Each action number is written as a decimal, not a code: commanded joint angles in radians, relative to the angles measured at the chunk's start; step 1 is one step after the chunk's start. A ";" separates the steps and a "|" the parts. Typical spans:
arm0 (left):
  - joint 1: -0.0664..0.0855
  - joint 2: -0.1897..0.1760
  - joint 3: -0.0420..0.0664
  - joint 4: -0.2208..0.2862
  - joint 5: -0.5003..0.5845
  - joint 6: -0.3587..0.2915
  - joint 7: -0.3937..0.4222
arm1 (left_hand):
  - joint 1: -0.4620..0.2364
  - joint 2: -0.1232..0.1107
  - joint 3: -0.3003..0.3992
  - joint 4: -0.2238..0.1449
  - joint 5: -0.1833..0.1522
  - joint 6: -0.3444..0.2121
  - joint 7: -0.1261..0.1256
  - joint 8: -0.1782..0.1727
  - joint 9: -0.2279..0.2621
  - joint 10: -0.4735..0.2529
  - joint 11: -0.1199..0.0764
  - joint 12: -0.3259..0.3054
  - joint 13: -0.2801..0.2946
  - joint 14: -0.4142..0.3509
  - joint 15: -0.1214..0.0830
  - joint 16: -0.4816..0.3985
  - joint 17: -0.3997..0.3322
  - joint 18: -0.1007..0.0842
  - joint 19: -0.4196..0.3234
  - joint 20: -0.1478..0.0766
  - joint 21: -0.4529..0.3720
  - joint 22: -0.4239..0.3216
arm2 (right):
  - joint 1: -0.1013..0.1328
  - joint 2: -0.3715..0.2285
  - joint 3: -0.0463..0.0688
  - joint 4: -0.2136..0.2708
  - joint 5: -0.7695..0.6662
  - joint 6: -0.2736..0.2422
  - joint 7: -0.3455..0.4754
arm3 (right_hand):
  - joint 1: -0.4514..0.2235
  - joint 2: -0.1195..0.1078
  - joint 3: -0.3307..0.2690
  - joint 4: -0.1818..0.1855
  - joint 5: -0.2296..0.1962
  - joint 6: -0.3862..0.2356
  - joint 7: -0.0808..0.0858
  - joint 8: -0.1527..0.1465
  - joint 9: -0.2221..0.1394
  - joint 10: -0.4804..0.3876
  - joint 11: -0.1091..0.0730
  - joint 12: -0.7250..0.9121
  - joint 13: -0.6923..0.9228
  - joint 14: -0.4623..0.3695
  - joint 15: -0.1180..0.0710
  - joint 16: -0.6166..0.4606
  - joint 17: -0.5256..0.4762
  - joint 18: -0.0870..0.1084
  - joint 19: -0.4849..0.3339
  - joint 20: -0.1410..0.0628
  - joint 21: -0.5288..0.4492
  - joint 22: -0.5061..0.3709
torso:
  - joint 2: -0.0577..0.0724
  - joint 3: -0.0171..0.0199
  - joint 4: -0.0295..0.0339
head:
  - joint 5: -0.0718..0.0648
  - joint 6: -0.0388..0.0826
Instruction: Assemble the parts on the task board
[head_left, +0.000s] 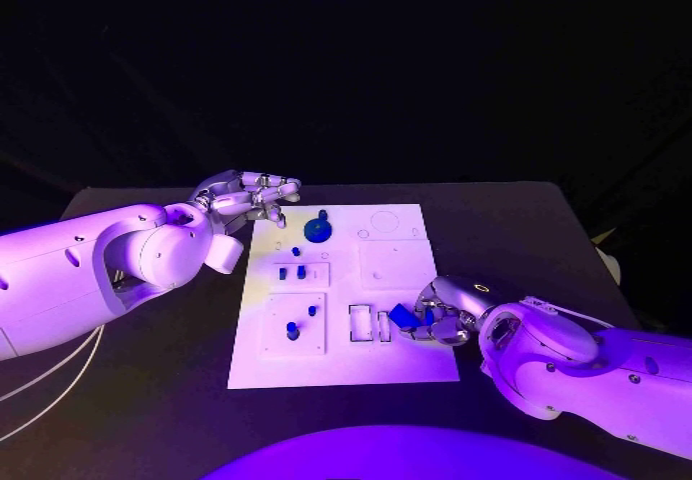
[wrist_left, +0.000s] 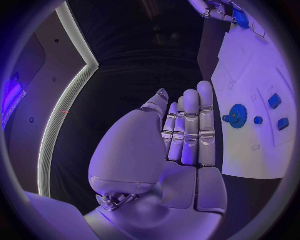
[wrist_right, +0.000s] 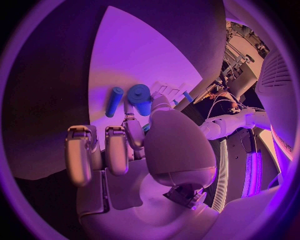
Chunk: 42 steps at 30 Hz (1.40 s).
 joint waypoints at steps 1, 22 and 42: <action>0.000 0.001 0.001 0.003 -0.002 0.016 0.005 | 0.003 0.010 -0.006 -0.003 -0.003 -0.008 -0.002 0.004 0.001 -0.005 0.001 0.002 0.001 -0.007 -0.003 0.004 -0.002 0.013 0.004 0.001 -0.005 -0.001 | -0.001 -0.009 0.003 0.025 -0.014 -0.078 -0.010 | 0.016 0.007 -0.003 -0.005 0.014 0.012 -0.001 0.010 0.010 0.011 0.001 0.007 0.009 0.079 -0.007 0.006 0.134 -0.012 0.085 -0.001 0.010 0.235 | -0.001 0.0007 -0.0006 | 0.002 0.002; 0.000 0.005 0.001 0.003 -0.002 0.017 0.007 | 0.003 0.010 -0.006 -0.003 -0.003 -0.008 -0.002 0.004 0.001 -0.006 0.001 0.003 0.001 -0.007 -0.003 0.004 -0.002 0.013 0.004 0.001 -0.005 -0.001 | 0.027 0.039 0.016 0.061 0.055 -0.071 0.017 | -0.010 0.026 -0.021 0.005 0.001 0.020 -0.004 0.014 0.020 0.016 -0.002 0.004 0.016 0.080 -0.010 0.008 0.137 -0.013 0.086 -0.005 0.015 0.238 | 0.000 -0.0003 0.0015 | 0.002 0.007; 0.000 0.005 0.001 0.006 -0.002 0.018 0.007 | 0.004 0.010 -0.007 -0.004 -0.003 -0.009 -0.002 0.005 0.001 -0.007 0.001 0.004 0.002 -0.007 -0.003 0.004 -0.002 0.013 0.004 0.001 -0.006 -0.001 | 0.023 0.112 0.014 0.009 0.113 0.024 0.015 | -0.067 0.053 -0.055 0.005 -0.013 0.043 -0.016 0.034 0.041 0.030 -0.011 0.008 0.036 0.080 -0.016 0.008 0.138 -0.013 0.087 -0.010 0.016 0.240 | 0.001 0.0006 0.0000 | 0.011 0.000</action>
